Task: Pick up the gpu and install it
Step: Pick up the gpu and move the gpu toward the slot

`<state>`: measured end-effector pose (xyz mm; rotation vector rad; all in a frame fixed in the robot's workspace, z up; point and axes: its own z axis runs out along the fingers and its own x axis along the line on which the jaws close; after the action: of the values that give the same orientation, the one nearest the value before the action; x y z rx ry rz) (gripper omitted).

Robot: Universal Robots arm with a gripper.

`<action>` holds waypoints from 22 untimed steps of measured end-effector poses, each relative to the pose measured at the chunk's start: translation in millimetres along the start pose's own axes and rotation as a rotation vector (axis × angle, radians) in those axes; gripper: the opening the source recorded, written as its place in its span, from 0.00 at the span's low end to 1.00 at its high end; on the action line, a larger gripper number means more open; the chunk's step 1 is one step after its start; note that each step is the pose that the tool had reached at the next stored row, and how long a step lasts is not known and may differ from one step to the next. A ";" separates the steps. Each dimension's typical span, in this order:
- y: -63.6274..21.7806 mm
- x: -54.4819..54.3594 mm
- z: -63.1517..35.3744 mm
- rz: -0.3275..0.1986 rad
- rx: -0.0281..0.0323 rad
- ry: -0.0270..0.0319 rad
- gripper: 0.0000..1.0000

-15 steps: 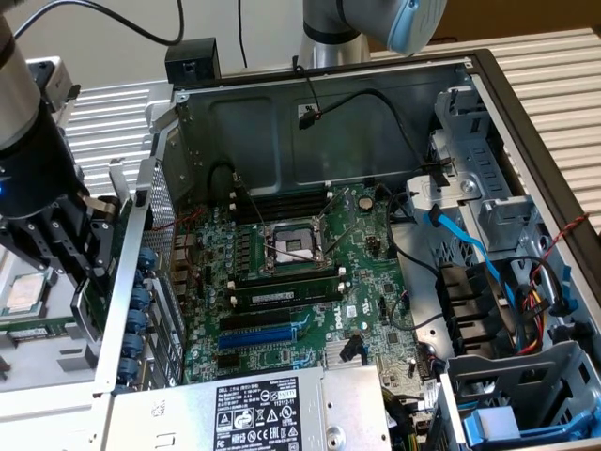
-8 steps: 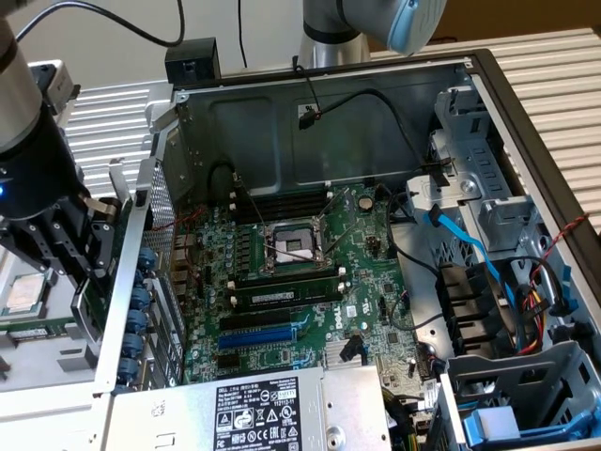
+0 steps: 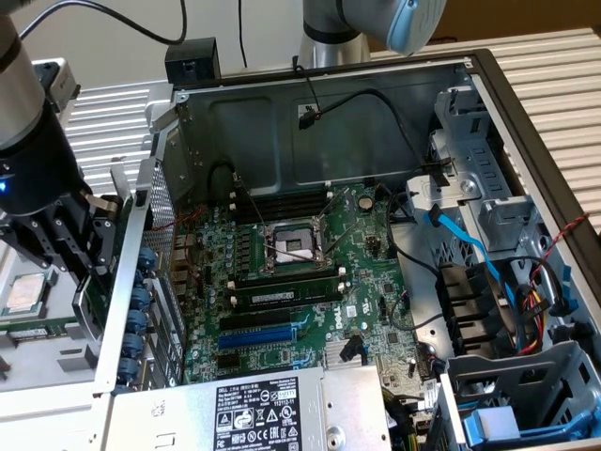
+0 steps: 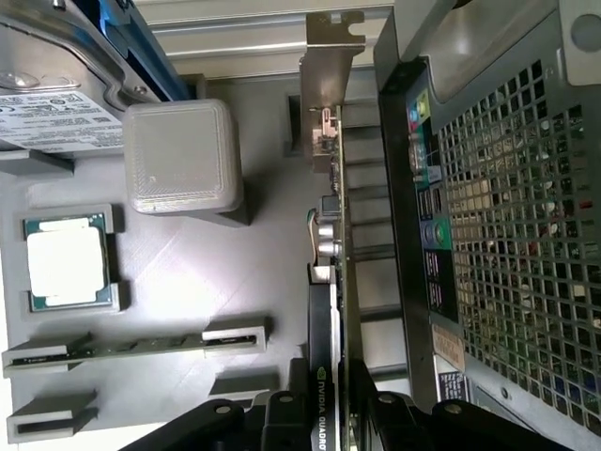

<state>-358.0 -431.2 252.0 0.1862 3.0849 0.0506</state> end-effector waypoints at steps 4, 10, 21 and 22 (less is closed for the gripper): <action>0.5 0.1 0.5 -0.002 0.0370 -0.0046 0.28; 2.1 0.3 0.6 -0.005 0.0935 -0.0112 0.28; 3.5 0.4 -0.6 -0.005 0.0947 -0.0113 0.28; 3.5 0.4 -0.5 -0.005 0.0947 -0.0114 0.28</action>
<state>-358.0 -427.7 252.6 0.1822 3.0784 -0.0965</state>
